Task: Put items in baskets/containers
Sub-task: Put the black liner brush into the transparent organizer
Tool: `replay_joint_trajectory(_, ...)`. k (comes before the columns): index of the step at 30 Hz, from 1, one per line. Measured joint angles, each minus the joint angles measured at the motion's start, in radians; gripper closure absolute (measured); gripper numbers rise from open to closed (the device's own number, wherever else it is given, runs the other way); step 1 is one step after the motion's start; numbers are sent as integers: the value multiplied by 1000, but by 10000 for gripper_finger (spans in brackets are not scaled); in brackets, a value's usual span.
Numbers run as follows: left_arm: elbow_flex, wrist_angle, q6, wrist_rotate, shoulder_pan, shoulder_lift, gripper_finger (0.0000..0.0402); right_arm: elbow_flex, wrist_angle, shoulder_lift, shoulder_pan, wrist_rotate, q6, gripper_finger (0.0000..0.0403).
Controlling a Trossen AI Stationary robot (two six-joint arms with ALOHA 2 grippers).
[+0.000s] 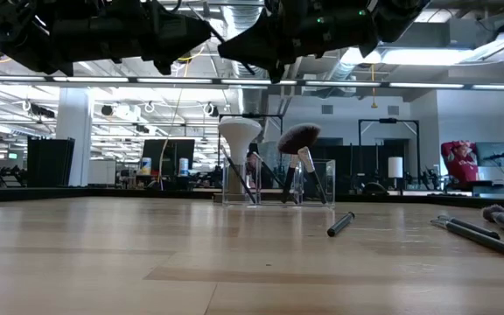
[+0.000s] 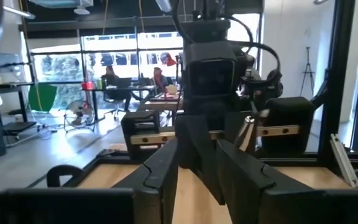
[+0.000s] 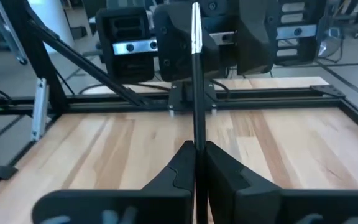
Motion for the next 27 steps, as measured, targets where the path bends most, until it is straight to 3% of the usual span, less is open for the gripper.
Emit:
replay_joint_trajectory(16, 0, -23, 0, 18, -9, 0, 295, 0, -1, -45, 13, 13, 10, 394)
replay_joint_trajectory(27, 0, 65, -8, 56, -10, 0, 295, 0, -3, -45, 13, 11, 9, 394)
